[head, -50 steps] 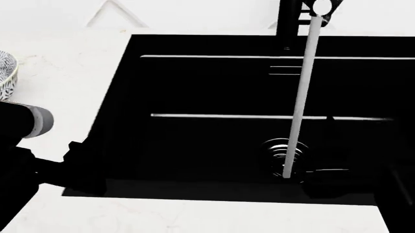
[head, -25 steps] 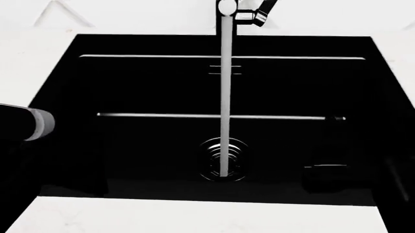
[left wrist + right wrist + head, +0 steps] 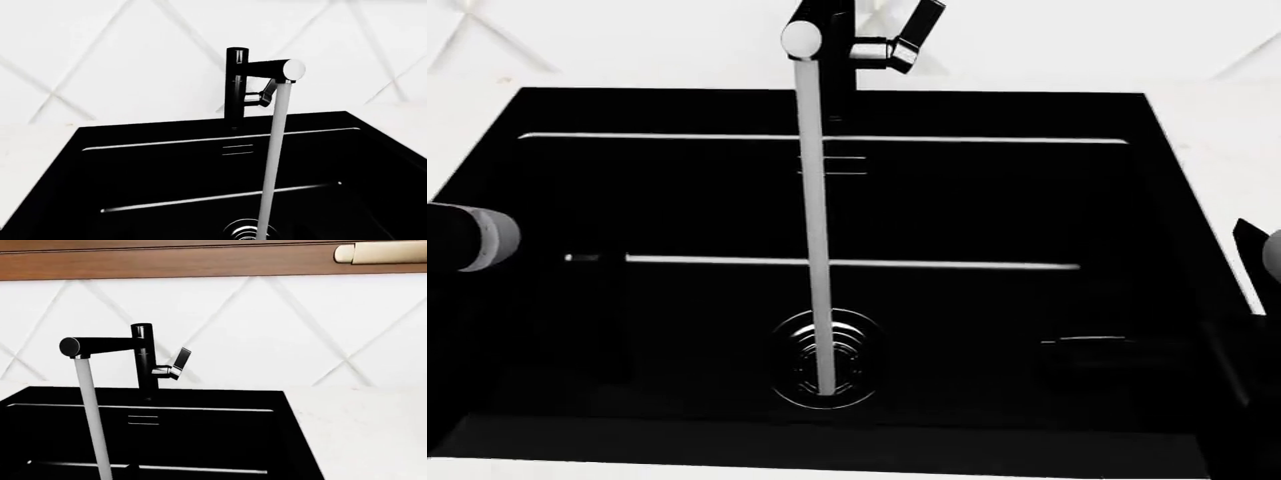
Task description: Pick the broccolis and asparaguss from the sink and place them in one bowl. Place the onion in the other bowl. Then turn off the sink faucet.
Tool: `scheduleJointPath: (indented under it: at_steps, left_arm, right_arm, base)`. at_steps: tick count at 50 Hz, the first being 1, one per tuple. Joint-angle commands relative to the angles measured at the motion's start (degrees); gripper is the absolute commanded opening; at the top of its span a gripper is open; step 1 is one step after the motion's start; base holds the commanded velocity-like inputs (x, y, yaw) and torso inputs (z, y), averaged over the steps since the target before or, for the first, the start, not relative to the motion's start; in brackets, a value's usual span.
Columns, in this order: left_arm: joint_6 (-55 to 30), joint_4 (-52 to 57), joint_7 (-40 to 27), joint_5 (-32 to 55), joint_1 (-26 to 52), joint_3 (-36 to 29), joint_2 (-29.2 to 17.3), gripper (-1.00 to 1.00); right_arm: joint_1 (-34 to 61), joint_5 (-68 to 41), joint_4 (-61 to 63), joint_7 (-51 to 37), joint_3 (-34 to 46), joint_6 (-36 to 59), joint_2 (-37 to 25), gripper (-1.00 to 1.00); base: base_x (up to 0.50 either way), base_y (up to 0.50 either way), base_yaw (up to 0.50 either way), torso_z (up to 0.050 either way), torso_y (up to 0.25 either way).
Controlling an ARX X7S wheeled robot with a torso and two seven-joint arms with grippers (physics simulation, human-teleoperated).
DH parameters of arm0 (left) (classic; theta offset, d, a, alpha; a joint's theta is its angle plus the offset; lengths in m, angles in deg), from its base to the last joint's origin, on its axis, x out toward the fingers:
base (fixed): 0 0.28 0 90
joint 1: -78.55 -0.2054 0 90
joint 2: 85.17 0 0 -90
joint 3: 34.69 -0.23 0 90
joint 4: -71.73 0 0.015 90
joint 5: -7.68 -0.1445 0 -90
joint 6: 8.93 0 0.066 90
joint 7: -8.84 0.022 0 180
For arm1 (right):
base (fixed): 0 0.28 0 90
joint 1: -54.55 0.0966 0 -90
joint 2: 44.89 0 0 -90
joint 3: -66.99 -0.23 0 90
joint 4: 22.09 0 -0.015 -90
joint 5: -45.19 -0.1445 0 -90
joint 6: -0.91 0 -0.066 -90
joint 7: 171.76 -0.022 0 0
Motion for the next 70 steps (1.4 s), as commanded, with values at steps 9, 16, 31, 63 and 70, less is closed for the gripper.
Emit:
scheduleJointPath:
  at_steps: [9,16,31,63,70]
  left_arm:
    - [-0.3,-1.3,0.9,-1.1,0.3,0.0,0.5,1.00]
    - [-0.3,-1.2,1.0,-0.7,0.5,0.2,0.2,1.00]
    - [-0.1,-1.4,0.8,-0.4,0.1,0.4,0.3,1.00]
    - [0.2,-3.1,2.0,-1.1,-0.1,1.2,-1.1,1.00]
    - [0.4,-3.6,2.4,-1.4,-0.6,1.0,-0.9,1.00]
  right_arm:
    - [-0.1,1.4,0.0,0.5,0.6,-0.3,0.5,1.00]
    - [0.9,0.8,0.0,0.1,0.7,0.3,0.3,1.00]
    - [0.5,0.9,0.3,0.2,0.8,0.3,0.0,1.00]
    - [1.5,0.2,-0.2,0.0,1.2,0.3,1.2,1.00]
    - [2.4,0.2,-0.6,-0.3,1.7,1.0,1.3,1.00]
  base:
    - [0.29,0.00,0.00,0.000,0.000]
    - [0.29,0.00,0.00,0.000,0.000]
    - [0.29,-0.04,0.00,0.000,0.000]
    - [0.13,-0.01,0.00,0.000,0.000]
    - [0.07,0.00,0.00,0.000,0.000]
